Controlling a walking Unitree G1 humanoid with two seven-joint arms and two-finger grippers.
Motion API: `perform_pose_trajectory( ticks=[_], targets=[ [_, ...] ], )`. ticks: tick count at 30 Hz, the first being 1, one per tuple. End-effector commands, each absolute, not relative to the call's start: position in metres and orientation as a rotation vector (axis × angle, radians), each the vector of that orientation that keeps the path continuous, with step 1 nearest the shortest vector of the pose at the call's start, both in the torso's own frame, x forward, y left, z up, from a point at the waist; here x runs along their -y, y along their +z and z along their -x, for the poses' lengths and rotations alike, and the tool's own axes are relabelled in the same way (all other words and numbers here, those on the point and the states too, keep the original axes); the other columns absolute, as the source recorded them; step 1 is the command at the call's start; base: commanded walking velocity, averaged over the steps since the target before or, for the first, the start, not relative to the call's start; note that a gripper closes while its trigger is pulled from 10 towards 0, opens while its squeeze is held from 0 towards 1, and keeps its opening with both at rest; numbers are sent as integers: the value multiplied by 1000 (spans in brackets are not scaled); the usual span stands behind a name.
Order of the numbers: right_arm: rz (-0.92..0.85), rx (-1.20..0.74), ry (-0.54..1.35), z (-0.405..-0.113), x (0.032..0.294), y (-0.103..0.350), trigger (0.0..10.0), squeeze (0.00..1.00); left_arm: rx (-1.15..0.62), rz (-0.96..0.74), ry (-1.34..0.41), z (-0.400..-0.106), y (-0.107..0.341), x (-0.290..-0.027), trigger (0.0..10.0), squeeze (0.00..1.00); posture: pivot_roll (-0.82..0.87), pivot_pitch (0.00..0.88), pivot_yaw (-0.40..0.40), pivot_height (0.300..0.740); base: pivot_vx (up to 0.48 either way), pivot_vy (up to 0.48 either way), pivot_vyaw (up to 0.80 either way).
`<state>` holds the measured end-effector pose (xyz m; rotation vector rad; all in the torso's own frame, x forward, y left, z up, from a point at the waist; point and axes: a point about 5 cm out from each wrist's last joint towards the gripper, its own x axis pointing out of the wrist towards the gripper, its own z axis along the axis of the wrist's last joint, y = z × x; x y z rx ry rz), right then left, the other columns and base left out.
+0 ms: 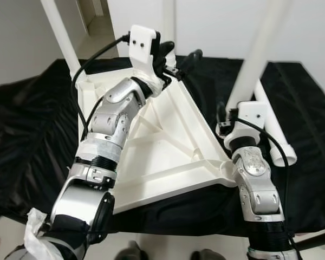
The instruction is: Building children table
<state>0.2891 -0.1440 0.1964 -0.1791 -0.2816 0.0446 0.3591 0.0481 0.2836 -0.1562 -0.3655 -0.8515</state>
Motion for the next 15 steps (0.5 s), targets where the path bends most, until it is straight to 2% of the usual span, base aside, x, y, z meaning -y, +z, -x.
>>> perform_pose_trajectory(
  ticks=[1,3,8,9,10,12,15],
  targets=[
    [190,311,68,-287,140,200,10000,0,378,111,-878,-359,286,-49,10000,0,-45,0,159,740,0,0,0],
    [211,329,82,-288,142,203,10000,0,367,68,-875,-359,284,-50,10000,0,-44,0,184,740,0,0,0],
    [208,343,58,-291,148,207,10000,0,348,80,-882,-359,279,-52,10000,0,-42,4,175,740,0,0,0],
    [192,347,31,-291,152,208,10000,0,372,12,-897,-356,272,-52,10000,0,-24,10,109,740,0,0,0],
    [192,347,31,-291,152,208,10000,0,372,12,-897,-356,272,-52,10000,0,-24,10,109,740,0,0,0],
    [154,352,0,-290,153,209,10000,0,388,-100,-920,-353,258,-50,10000,0,-30,7,86,740,0,0,0],
    [128,356,-9,-287,149,209,10000,0,371,-101,-956,-353,250,-50,10000,0,-28,2,64,740,0,0,0]
  ],
)
